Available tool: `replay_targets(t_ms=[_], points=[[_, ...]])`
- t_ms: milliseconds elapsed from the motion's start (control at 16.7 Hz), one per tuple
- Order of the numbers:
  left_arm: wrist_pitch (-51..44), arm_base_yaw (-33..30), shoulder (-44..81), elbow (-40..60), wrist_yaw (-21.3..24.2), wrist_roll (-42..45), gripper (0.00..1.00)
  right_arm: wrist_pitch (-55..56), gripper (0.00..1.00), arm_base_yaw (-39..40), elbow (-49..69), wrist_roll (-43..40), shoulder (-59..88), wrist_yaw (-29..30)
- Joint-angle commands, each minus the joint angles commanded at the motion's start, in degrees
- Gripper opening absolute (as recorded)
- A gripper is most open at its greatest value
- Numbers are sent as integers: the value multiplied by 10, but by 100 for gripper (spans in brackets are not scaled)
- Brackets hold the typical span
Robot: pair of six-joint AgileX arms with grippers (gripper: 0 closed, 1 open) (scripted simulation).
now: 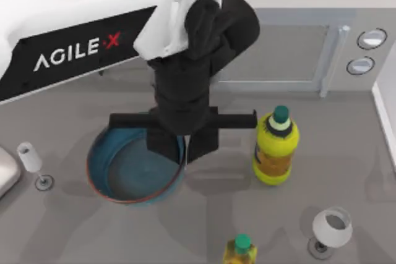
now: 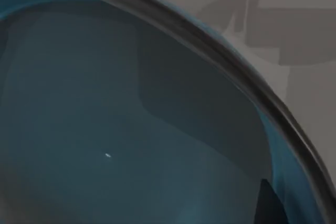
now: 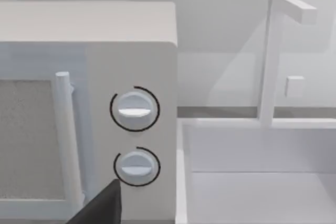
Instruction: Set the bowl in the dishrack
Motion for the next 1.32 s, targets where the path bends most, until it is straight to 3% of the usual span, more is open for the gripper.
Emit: replay_targets(t_ms=[360,780,1020,1320], points=[[-204,0,-25,184,0,2,0,0,100,0,0,0,0,0],[-224,2,-31,204,0,4,0,0,100,0,0,0,0,0],[-163,58,-67,191,0,35,0,0,100,0,0,0,0,0],[42,207,-173,126,9,124,0,0,100,0,0,0,0,0]])
